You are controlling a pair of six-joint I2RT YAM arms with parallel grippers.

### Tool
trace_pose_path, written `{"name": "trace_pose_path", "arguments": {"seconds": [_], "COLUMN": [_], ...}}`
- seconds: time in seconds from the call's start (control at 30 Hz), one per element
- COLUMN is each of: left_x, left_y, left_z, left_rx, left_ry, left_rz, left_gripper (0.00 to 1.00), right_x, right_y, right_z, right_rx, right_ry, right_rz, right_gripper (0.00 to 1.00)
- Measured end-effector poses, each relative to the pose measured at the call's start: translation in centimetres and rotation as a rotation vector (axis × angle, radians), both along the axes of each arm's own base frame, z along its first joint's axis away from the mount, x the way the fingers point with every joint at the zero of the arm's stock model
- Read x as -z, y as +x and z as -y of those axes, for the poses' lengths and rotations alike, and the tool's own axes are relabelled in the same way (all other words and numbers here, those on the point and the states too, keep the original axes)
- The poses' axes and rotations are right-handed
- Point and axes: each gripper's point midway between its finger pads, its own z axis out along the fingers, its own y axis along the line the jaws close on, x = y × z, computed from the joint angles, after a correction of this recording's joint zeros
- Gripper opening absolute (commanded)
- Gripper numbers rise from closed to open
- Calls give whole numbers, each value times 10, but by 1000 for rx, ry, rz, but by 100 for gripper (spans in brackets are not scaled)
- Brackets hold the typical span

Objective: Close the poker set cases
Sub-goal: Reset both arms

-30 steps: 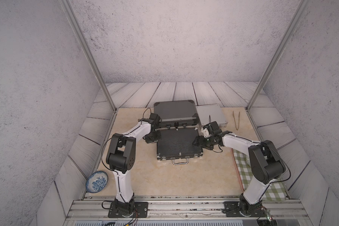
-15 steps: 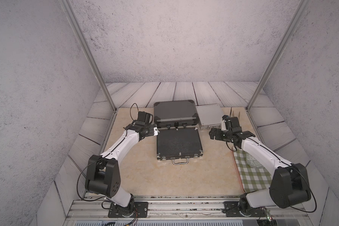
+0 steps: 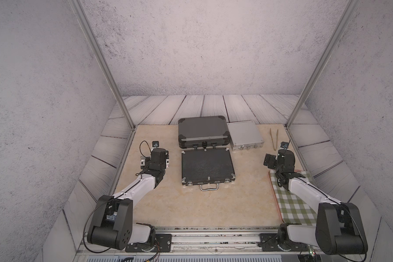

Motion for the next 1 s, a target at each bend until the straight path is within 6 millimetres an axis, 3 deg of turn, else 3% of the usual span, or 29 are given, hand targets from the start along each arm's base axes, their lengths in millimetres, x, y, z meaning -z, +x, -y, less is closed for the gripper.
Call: {"name": "trace_pose_path", "arguments": {"seconds": [0.13, 0.3, 0.47, 0.57, 1.0], "left_x": [4, 39, 49, 66, 53], "left_y": [2, 5, 9, 6, 15], "left_z": [-3, -5, -22, -28, -21], "left_rx": [16, 65, 62, 58, 91], "left_ry": [-28, -34, -85, -102, -127], "left_rz": [56, 34, 120, 100, 152], "left_gripper": [99, 99, 99, 99, 99], "right_x": [15, 27, 47, 50, 39], "right_y": [0, 2, 5, 9, 16], "right_z": [6, 9, 2, -2, -7], "right_rx": [7, -1, -45, -74, -106], "right_ry": [-3, 8, 14, 15, 13], "right_rz": [20, 72, 74, 82, 126], "right_gripper": [99, 99, 99, 99, 99]}}
